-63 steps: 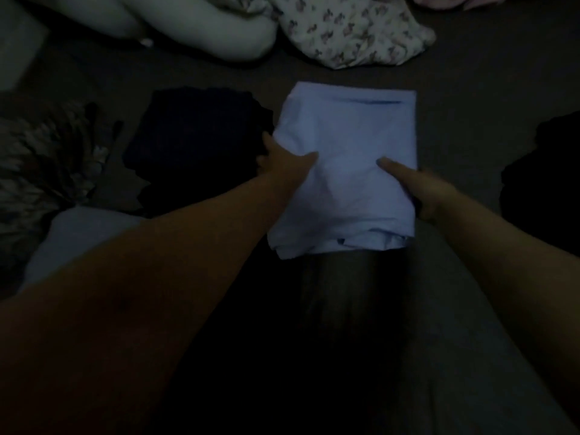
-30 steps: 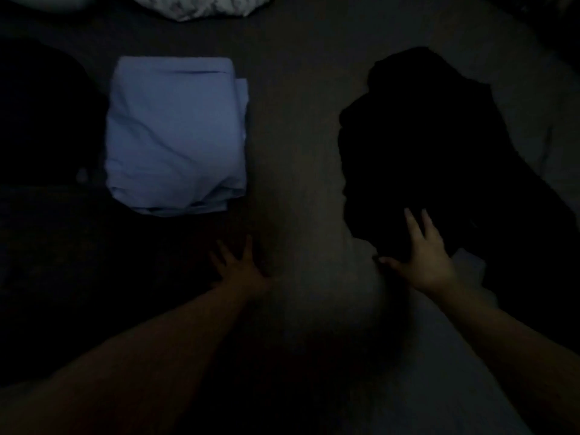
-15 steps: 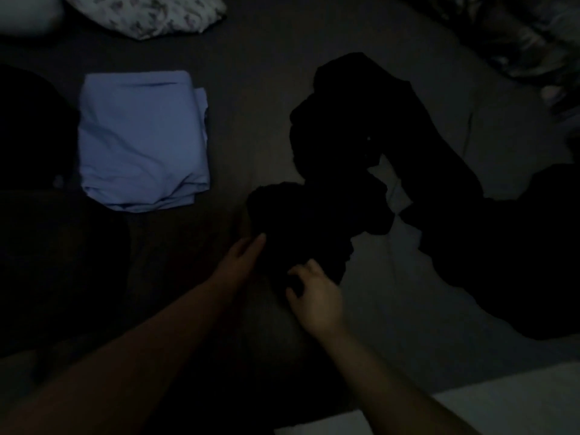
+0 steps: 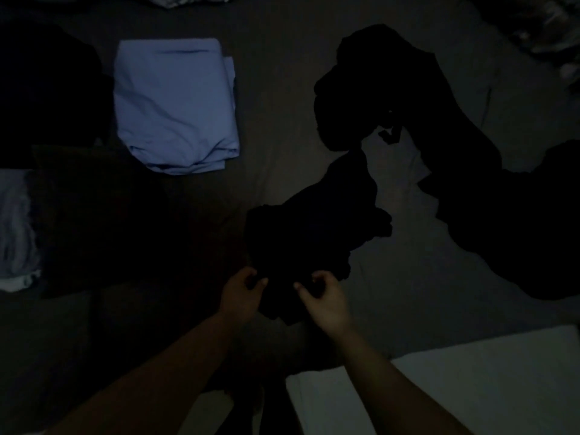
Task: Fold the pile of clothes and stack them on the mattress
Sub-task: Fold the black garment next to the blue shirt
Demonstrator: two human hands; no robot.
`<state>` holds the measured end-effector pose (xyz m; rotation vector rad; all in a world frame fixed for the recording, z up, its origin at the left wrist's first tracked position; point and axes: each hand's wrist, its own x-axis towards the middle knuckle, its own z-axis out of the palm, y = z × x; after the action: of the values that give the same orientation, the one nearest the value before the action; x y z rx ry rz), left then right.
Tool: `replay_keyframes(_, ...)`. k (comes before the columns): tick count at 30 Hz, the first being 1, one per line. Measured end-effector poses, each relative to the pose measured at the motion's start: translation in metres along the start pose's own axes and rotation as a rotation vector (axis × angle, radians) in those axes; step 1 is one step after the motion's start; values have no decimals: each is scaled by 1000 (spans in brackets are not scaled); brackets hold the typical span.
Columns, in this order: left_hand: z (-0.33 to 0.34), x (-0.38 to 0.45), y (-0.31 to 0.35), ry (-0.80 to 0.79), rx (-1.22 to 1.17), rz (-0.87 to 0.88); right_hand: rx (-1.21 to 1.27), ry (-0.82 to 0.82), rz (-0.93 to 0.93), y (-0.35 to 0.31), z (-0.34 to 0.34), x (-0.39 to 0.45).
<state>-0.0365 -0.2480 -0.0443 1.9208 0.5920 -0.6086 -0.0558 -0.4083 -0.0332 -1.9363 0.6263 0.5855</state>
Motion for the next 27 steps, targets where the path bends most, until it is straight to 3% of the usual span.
replay_keyframes(2,-6,-12,-2,-88,-33,-56,127,70,122,-10,-5,-1)
replay_keyframes(5,-8,-25,-16,-282,55,-40,256,19,226,-23,-2,-5)
replay_keyframes(10,-17,-45,-27,-257,108,-131,404,55,314,-34,13,-23)
replay_keyframes(14,-27,-56,-20,-188,-177,-292,351,46,99,-52,16,-49)
replay_keyframes(18,-45,-74,36,-307,-556,-395,-23,-49,-194,-64,18,-83)
replay_keyframes(22,-49,-83,66,-386,-508,-282,-301,-171,-437,-67,17,-110)
replay_keyframes(24,-46,-77,60,-283,-481,-292,-303,-276,-424,-64,17,-117)
replay_keyframes(27,-45,-69,37,-104,-376,-322,-226,-406,-231,-58,12,-124)
